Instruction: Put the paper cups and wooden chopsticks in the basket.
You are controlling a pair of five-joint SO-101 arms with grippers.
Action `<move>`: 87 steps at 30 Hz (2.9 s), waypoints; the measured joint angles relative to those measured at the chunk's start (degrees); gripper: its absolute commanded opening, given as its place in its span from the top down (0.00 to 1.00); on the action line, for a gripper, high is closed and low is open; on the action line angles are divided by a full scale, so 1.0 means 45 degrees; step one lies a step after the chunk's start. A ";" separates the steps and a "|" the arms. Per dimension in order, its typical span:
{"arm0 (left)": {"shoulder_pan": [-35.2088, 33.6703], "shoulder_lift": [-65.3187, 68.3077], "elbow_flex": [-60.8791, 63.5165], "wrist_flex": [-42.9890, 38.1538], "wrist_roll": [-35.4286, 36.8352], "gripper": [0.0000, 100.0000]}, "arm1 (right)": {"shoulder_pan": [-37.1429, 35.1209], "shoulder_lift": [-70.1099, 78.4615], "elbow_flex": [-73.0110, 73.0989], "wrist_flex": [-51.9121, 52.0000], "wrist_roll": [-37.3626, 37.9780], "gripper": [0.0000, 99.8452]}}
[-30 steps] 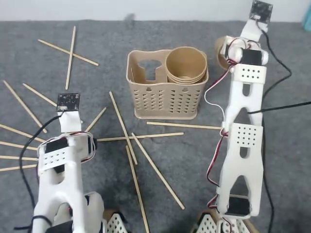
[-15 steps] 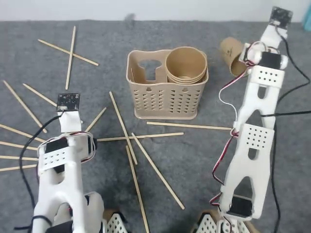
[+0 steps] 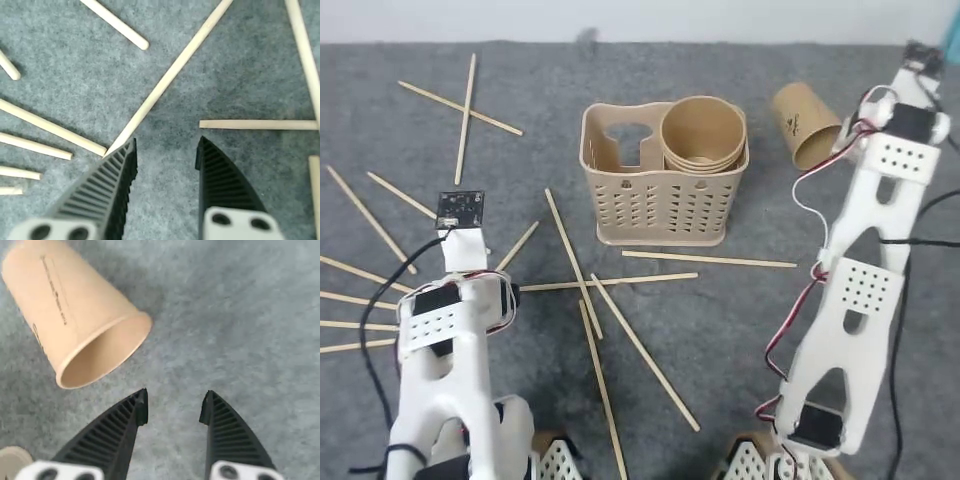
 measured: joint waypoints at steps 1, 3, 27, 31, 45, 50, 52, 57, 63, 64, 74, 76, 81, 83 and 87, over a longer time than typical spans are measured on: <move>0.0000 0.0000 0.0000 0.0000 0.0000 0.82 | 0.0078 -0.0176 0.0000 0.0000 0.0000 0.81; 0.0000 0.0000 0.0000 0.0000 0.0000 0.82 | 0.0195 -0.0274 0.0000 0.0000 0.0000 0.81; 0.0000 0.0000 0.0000 0.0000 0.0000 0.82 | -0.1387 -0.5021 0.5861 -0.0117 0.0391 0.81; 0.0000 0.0000 0.0000 0.0000 0.0000 0.82 | -0.1563 -0.5021 0.5861 -0.0117 0.0391 0.81; 0.0000 0.0000 0.0000 0.0000 0.0000 0.82 | -0.2168 -0.8322 0.8733 0.0000 0.0371 0.81; 0.0000 0.0000 0.0000 0.0000 0.0000 0.82 | -0.2325 -1.0706 1.2093 -0.0899 0.0371 0.81; 0.0000 0.0000 0.0000 0.0000 0.0000 0.82 | -0.2305 -1.1722 1.3929 -0.2032 0.0371 0.81; 0.0000 0.0000 0.0000 0.0000 0.0000 0.82 | -0.2305 -1.4281 1.9888 -0.6427 0.0371 0.81; 0.0020 0.0000 0.0000 0.0000 0.0000 0.82 | -0.2286 -1.5414 2.3795 -1.0784 0.0293 0.81; 0.0020 0.0000 0.0000 0.0000 0.0000 0.82 | -0.2286 -1.5433 2.3834 -1.1116 0.0176 0.81; 0.0020 0.0000 0.0000 0.0000 0.0000 0.82 | -0.2422 -1.1331 2.2173 -1.3910 -0.0664 0.81; 0.0020 0.0000 0.0000 0.0000 0.0000 0.82 | -0.2462 -1.0100 2.1040 -1.3929 -0.1270 0.81; 0.0020 0.0000 0.0000 0.0000 0.0000 0.82 | -0.2403 -0.7697 1.8501 -1.3949 -0.1758 0.81; 0.0020 0.0000 0.0000 0.0000 0.0000 0.82 | -0.2403 -0.7131 1.7875 -1.3949 -0.1778 0.81; 0.0020 0.0000 0.0000 0.0000 0.0000 0.82 | -0.2403 -0.6095 1.6977 -1.3949 -0.1778 0.82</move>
